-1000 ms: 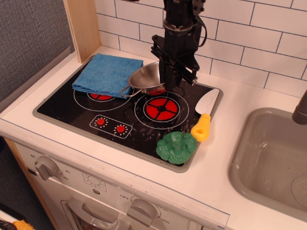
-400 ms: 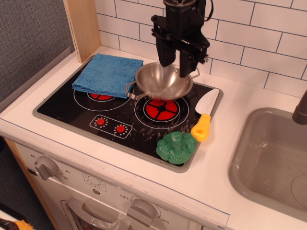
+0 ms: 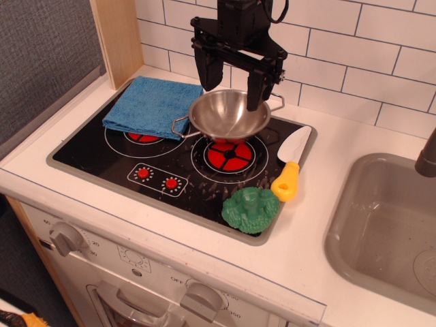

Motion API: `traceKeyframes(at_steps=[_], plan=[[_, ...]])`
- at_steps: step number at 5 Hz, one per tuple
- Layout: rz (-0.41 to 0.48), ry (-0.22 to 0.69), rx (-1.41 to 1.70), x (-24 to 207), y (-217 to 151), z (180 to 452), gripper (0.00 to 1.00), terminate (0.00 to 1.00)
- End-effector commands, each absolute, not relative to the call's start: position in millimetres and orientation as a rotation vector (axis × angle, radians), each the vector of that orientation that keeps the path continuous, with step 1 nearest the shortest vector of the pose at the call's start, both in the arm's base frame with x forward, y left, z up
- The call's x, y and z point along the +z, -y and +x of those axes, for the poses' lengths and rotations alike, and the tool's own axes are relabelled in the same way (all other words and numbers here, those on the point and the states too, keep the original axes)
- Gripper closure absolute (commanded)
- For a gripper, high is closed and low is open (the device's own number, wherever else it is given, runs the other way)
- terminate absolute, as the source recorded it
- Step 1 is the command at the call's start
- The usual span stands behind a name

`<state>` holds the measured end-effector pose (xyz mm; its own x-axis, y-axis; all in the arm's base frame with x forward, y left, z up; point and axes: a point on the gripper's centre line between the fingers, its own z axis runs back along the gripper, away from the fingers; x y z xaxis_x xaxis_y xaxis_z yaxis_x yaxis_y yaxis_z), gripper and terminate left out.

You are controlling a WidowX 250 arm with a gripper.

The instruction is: Move the pan to the right of the blue towel

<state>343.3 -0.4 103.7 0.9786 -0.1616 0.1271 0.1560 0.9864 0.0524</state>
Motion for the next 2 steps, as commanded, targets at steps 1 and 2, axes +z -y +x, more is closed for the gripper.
traceKeyframes(at_steps=[1, 2], plan=[[0.01, 0.177, -0.137, 117.7, 2.2, 334.5, 0.0, 0.0], [0.01, 0.177, -0.137, 117.7, 2.2, 334.5, 0.0, 1.0]])
